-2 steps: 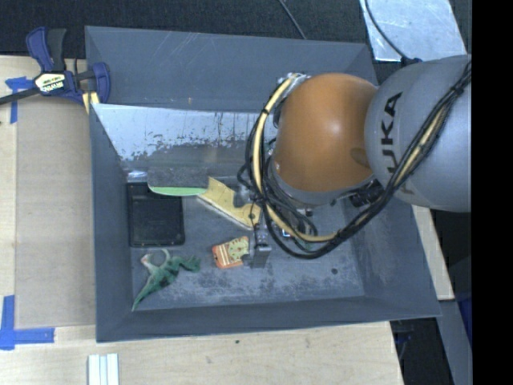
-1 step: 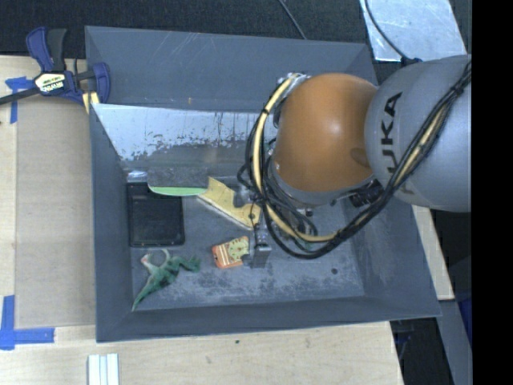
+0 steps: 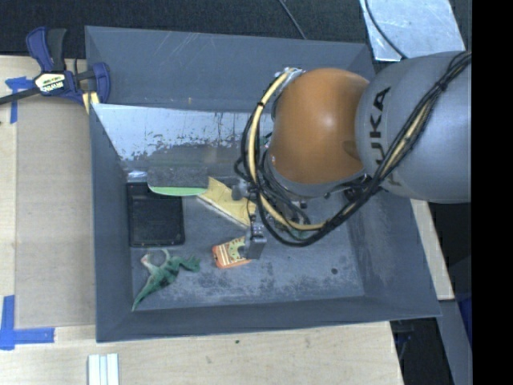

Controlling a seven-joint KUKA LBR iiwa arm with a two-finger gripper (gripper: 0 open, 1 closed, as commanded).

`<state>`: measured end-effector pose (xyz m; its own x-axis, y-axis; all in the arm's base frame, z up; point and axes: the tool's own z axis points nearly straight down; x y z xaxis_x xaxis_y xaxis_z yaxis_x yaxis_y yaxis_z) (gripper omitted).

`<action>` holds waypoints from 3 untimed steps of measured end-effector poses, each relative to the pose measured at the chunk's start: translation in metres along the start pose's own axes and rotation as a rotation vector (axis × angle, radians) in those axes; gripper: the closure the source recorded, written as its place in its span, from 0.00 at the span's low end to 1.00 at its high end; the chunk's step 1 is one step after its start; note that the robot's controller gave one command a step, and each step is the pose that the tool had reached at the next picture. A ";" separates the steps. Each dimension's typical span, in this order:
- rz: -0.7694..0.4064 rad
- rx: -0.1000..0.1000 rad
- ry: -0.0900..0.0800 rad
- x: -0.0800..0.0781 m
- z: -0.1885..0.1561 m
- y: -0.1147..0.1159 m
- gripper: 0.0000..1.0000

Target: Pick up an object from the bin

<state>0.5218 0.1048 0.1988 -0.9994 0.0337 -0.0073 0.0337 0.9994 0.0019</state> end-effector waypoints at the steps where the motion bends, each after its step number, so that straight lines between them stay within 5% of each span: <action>1: 0.194 0.002 0.005 0.014 0.025 -0.011 0.00; 2: 0.001 -0.003 -0.011 0.001 -0.065 0.005 0.00; 3: 0.158 0.003 0.007 0.006 -0.120 -0.003 0.00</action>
Offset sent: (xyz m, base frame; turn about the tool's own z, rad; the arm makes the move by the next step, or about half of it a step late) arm -0.0039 0.0042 0.0603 0.0026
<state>0.5150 0.1022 0.3187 -0.9818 0.1902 -0.0005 0.1902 0.9818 -0.0007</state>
